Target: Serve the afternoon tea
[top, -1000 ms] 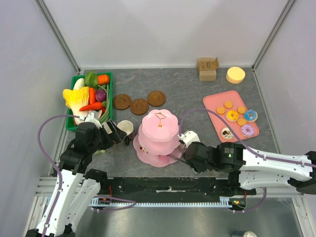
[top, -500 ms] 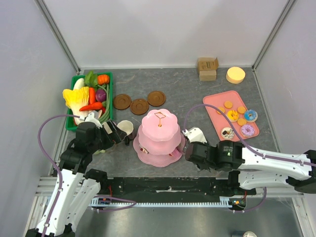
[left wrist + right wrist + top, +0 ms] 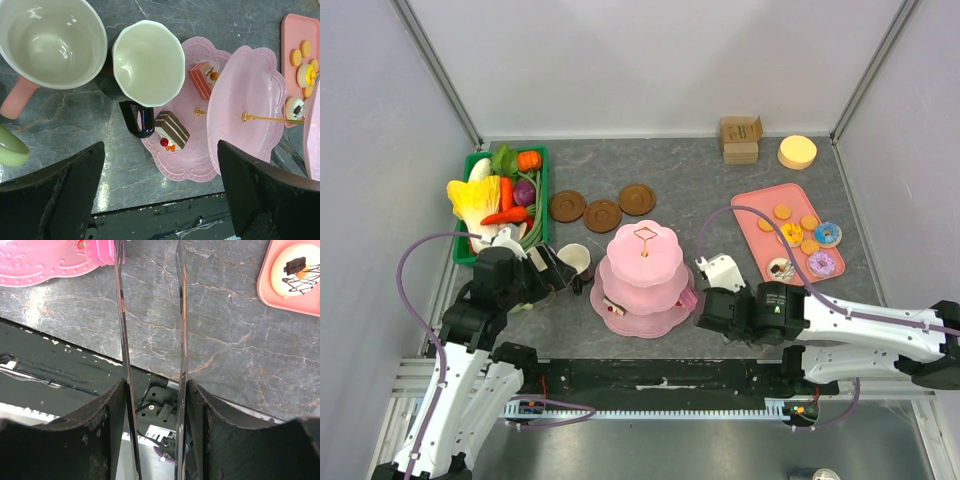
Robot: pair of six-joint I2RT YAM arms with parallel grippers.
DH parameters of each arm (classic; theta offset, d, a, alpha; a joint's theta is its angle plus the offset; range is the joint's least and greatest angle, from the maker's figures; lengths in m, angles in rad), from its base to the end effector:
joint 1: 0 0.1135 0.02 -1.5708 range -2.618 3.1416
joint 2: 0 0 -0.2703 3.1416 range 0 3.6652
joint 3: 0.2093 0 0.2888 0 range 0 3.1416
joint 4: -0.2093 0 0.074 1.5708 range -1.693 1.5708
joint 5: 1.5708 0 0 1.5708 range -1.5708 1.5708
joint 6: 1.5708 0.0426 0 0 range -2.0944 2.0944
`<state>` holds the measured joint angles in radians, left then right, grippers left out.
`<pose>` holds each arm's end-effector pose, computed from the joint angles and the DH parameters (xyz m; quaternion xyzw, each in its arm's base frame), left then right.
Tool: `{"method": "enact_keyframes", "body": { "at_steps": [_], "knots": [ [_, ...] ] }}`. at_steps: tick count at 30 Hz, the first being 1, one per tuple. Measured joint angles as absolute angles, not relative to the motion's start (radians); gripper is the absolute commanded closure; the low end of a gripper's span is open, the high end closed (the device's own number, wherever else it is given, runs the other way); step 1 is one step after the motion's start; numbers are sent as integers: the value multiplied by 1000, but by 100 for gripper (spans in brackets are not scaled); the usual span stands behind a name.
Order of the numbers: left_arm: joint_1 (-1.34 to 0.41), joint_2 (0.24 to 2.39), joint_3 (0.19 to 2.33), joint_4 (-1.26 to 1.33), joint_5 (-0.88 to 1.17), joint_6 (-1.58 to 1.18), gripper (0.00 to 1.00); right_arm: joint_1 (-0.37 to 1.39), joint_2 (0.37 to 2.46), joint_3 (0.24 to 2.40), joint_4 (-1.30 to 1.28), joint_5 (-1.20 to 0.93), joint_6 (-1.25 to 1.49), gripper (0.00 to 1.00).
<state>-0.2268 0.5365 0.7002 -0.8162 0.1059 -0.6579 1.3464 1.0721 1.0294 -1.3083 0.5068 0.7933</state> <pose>0.1442 -0.0379 0.2862 -0.1685 0.8795 -0.2323 0.3797 0.0646 0.1902 0.2902 -0.2363 0.9332 -0.0265 0.2696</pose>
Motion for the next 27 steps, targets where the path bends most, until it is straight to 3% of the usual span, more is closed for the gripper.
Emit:
{"method": "enact_keyframes", "body": {
  "at_steps": [20, 24, 27],
  "knots": [
    [-227, 469, 700, -853, 150, -692, 3, 1346, 983, 955, -1082, 386, 868, 46],
    [-227, 385, 696, -893, 217, -744, 16, 1346, 991, 954, -1063, 390, 898, 45],
    [-227, 337, 655, -882, 291, -780, 37, 1346, 1000, 950, -1048, 392, 917, 45]
  ]
}}
